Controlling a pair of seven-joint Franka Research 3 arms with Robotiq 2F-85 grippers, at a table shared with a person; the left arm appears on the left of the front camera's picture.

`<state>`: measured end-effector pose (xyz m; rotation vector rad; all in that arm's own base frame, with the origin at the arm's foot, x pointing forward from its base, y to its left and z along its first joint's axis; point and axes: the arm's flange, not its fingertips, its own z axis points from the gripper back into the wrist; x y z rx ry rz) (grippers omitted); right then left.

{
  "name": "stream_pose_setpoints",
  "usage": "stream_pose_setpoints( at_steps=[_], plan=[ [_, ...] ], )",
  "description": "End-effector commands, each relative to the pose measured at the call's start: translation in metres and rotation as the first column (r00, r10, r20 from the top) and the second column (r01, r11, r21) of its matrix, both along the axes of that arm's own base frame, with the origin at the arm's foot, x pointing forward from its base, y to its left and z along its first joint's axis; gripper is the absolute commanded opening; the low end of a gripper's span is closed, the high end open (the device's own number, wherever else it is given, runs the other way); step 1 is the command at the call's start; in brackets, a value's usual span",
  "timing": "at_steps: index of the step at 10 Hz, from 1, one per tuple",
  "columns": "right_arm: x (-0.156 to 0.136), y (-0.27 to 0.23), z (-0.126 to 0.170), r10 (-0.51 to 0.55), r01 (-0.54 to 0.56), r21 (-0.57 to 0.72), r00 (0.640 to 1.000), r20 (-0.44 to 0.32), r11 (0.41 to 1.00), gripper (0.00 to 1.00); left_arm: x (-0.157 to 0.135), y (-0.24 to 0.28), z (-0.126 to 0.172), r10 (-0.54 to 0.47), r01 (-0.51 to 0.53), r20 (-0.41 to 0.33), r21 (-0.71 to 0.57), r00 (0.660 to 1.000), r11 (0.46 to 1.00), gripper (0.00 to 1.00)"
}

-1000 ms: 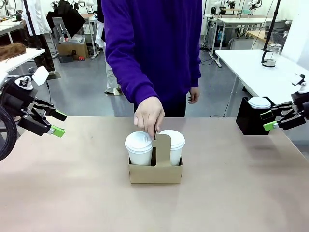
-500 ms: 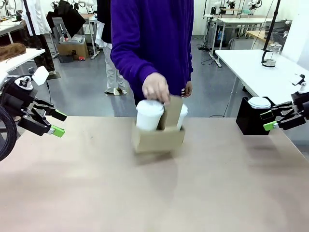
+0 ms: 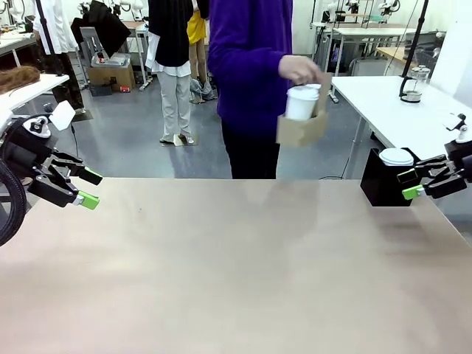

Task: Pour a drink into a cup and package it in a carrier.
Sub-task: Insert the held 600 ml Paper Cup into the Cup Carrier.

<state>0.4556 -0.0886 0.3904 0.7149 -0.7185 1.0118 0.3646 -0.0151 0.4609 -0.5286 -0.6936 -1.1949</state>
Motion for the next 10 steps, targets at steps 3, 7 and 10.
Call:
stream_pose_setpoints(
  at_steps=[3, 7, 10],
  plan=[
    [0.0036, -0.0013, 0.0018, 0.017, -0.017, 0.006, 1.000, 0.014, 1.000, 1.00, 0.0014, -0.0002, -0.0021, -0.016, 0.016, 0.018, -0.018, 1.000, 1.000, 1.00],
    [0.0036, -0.0013, 0.0018, 0.017, -0.017, 0.006, 1.000, 0.014, 1.000, 1.00, 0.0014, -0.0002, -0.0021, -0.016, 0.016, 0.018, -0.018, 1.000, 1.000, 1.00],
    [0.0036, -0.0013, 0.0018, 0.017, -0.017, 0.006, 1.000, 0.014, 1.000, 1.00, 0.0014, -0.0002, -0.0021, -0.016, 0.016, 0.018, -0.018, 1.000, 1.000, 1.00]
  ],
)
